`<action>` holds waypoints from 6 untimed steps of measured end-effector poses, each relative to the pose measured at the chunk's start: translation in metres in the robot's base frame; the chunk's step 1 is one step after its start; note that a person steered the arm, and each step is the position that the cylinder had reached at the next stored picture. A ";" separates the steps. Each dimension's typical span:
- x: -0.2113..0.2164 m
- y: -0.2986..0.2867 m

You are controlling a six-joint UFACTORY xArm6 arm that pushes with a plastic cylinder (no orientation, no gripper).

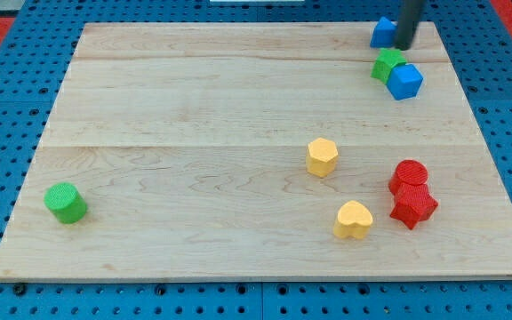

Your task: Push the green star slightly to the left

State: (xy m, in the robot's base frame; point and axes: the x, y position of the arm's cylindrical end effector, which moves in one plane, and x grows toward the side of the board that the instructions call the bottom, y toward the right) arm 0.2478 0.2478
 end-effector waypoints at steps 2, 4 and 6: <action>0.024 -0.043; 0.060 -0.104; 0.072 -0.123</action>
